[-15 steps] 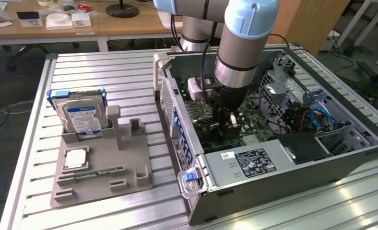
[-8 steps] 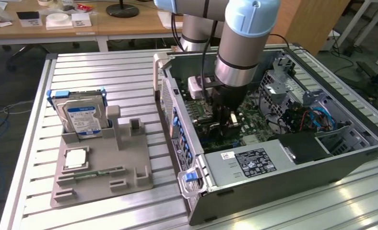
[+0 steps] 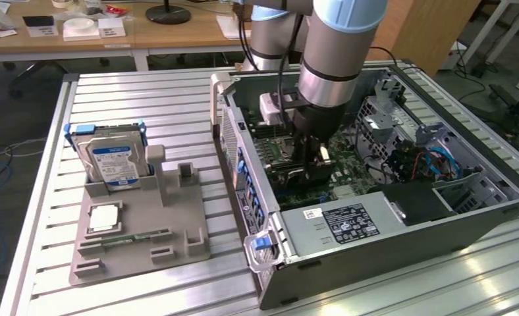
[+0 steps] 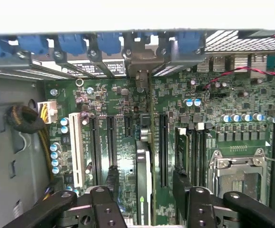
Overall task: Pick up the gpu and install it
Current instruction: 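Insert the gpu into the slot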
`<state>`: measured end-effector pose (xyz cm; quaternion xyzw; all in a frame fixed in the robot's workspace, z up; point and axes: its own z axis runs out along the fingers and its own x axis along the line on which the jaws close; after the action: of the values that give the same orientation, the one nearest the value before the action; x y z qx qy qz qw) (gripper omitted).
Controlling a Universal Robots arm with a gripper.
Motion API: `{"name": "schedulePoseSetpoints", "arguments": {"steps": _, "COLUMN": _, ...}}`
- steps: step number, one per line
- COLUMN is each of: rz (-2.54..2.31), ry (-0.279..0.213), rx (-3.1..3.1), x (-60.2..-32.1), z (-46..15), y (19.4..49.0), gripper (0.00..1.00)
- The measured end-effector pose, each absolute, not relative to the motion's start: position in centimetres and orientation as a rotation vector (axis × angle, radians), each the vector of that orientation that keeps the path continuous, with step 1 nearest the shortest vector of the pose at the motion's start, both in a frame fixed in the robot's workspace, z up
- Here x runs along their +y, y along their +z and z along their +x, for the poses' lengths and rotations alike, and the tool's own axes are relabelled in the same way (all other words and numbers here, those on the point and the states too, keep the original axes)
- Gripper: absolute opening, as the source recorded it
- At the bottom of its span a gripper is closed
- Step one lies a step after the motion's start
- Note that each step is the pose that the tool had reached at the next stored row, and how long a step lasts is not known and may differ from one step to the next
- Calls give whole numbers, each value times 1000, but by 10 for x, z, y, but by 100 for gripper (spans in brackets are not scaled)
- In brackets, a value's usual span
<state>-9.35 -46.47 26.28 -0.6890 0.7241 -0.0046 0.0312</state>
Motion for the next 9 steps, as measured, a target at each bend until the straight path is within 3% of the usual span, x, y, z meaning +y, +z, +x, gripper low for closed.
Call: {"name": "schedulePoseSetpoints", "arguments": {"steps": 9, "rz": -2123, "ry": -14, "rx": 2231, "x": -465, "z": -94, "y": 278, "gripper": 58}}
